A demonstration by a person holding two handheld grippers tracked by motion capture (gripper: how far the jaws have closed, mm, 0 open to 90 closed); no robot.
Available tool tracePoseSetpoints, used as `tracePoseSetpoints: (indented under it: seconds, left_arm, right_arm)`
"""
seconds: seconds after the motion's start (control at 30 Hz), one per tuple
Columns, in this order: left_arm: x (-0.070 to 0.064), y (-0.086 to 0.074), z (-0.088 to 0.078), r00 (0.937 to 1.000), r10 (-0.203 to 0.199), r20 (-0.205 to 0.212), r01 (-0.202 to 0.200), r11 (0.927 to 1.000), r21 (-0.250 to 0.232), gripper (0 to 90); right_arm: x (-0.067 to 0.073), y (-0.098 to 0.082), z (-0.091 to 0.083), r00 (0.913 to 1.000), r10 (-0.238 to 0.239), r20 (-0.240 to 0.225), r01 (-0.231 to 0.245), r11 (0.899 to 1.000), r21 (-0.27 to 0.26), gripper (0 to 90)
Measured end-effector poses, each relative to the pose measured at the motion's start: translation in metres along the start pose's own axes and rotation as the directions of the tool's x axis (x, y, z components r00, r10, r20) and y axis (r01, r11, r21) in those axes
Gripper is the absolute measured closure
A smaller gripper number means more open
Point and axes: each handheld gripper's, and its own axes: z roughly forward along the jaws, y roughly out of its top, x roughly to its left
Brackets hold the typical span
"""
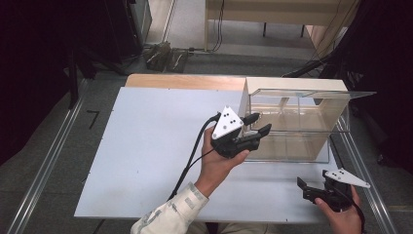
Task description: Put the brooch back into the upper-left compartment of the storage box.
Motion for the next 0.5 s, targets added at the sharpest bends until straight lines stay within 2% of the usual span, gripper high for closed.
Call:
tracePoseSetpoints:
  seconds: [0.2, 0.5]
  left_arm:
    - [0.006, -0.002, -0.012, 0.9994, -0.011, -0.032, 0.010, 0.9999, -0.005, 42.4]
    - [0.014, -0.008, -0.033, 0.9970, -0.003, -0.077, 0.003, 1.0000, 0.009, 35.0]
  right_arm:
    - [0.000, 0.000, 0.000, 1.0000, 0.000, 0.001, 0.000, 1.000, 0.002, 3.1]
    - [-0.001, 0.000, 0.000, 1.0000, 0.001, 0.007, -0.001, 1.000, 0.000, 3.1]
